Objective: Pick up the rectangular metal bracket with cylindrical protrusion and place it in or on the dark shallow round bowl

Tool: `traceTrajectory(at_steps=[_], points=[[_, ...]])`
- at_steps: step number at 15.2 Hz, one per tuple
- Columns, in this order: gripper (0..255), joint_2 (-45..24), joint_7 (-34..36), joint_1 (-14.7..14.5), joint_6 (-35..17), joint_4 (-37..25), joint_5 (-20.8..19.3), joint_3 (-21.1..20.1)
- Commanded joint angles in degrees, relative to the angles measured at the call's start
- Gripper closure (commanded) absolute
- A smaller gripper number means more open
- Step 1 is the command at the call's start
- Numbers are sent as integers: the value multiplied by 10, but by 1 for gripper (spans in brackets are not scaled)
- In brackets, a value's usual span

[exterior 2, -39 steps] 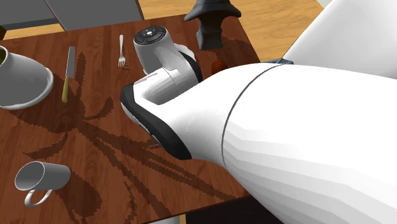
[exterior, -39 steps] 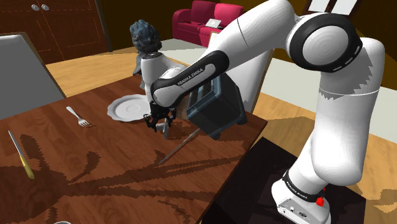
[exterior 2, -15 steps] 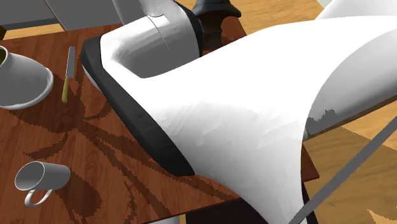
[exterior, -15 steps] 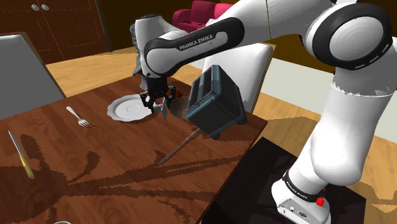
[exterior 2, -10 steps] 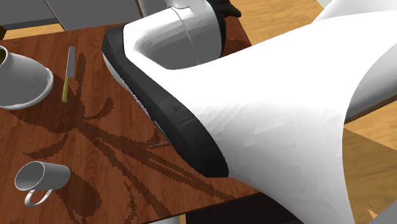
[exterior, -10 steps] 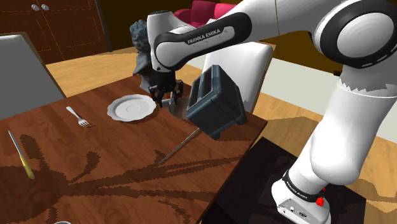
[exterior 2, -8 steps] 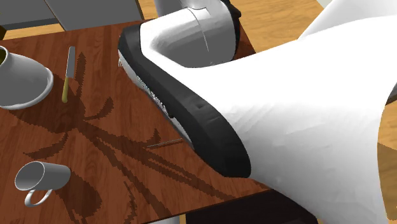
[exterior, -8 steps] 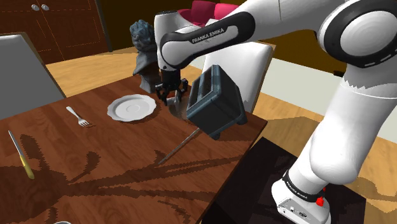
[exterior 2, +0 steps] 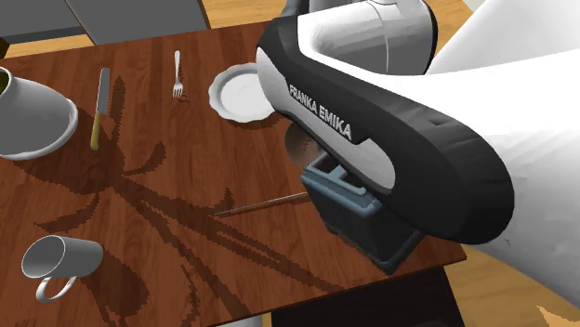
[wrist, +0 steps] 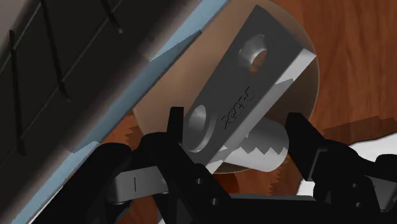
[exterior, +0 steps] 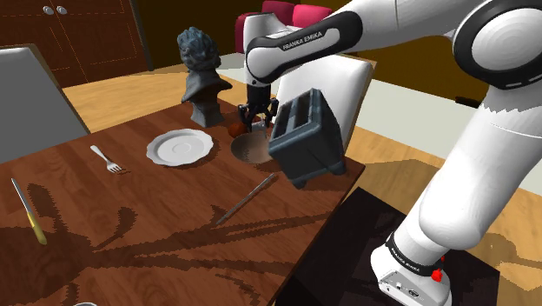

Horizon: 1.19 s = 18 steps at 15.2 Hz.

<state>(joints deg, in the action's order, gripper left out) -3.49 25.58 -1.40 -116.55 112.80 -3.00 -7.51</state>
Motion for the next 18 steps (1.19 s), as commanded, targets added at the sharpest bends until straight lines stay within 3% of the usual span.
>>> traceTrajectory(at_steps=[1,13,18], points=[[255,-3,-8,5,-9,7,-1,4],[255,-43,1,4,-101,59,-10,5],[255,-43,1,4,-101,59,-10,5]])
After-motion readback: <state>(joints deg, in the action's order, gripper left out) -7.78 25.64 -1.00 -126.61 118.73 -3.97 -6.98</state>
